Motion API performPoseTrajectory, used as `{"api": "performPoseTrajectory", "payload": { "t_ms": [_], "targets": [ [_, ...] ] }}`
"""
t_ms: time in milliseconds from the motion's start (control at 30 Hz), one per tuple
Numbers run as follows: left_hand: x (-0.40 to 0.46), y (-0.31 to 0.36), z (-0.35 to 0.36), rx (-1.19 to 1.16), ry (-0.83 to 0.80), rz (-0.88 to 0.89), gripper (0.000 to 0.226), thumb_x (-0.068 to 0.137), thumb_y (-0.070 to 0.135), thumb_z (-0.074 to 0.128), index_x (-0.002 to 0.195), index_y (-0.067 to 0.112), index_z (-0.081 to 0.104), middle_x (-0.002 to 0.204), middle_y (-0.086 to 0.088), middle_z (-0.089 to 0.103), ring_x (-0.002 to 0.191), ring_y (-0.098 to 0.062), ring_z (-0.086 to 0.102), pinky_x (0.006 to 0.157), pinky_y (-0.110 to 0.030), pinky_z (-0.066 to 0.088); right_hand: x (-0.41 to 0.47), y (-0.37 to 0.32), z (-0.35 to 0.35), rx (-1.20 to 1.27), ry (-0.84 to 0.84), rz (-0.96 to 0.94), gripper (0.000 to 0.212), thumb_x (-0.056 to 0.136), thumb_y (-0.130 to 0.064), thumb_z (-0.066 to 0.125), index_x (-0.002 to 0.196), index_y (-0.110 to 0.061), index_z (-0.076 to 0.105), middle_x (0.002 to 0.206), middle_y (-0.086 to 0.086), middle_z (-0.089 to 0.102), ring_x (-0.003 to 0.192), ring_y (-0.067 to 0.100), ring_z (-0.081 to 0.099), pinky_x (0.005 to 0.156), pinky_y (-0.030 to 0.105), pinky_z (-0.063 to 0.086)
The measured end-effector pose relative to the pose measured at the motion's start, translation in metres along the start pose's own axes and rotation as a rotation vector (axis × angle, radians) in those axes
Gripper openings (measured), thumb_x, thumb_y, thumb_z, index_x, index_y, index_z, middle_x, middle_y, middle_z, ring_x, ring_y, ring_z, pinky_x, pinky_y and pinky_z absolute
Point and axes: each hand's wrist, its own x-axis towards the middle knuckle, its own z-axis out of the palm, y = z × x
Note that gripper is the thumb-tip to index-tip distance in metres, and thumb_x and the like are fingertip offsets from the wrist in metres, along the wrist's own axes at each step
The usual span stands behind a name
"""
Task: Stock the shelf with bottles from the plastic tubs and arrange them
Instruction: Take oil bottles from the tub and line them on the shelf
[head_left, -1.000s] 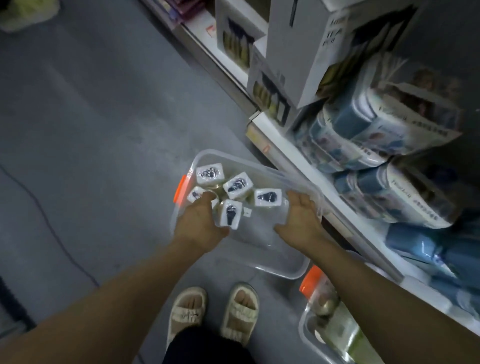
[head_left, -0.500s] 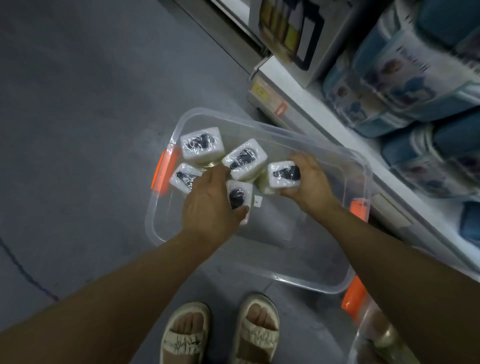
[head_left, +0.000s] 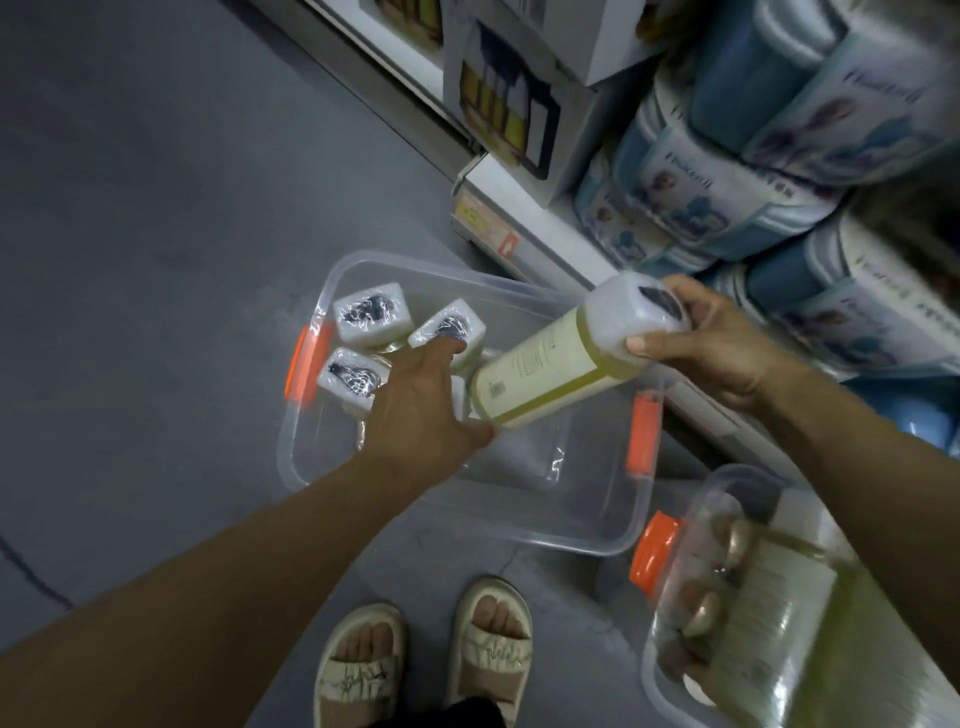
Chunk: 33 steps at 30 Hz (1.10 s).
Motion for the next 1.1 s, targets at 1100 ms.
{"api": "performPoseTrajectory", "payload": {
  "t_ms": [1100],
  "targets": [
    [-0.062, 0.061, -0.13, -0.619, -0.425, -0.198, 0.056, 0.078, 0.011, 0.075, 0.125, 0.025, 0.05, 0.114, 0.0, 0.066, 0.101, -0.02, 0.065, 0.087, -0.042, 0.056, -0.048, -0.169, 0.108, -0.071, -0.113, 0.204, 0.069, 0.072, -0.034, 0.072, 0.13, -0.01, 0.046, 0.116, 0.009, 0.065, 0.102, 0.022, 0.066, 0.082, 0.034, 0.055]
  ]
}}
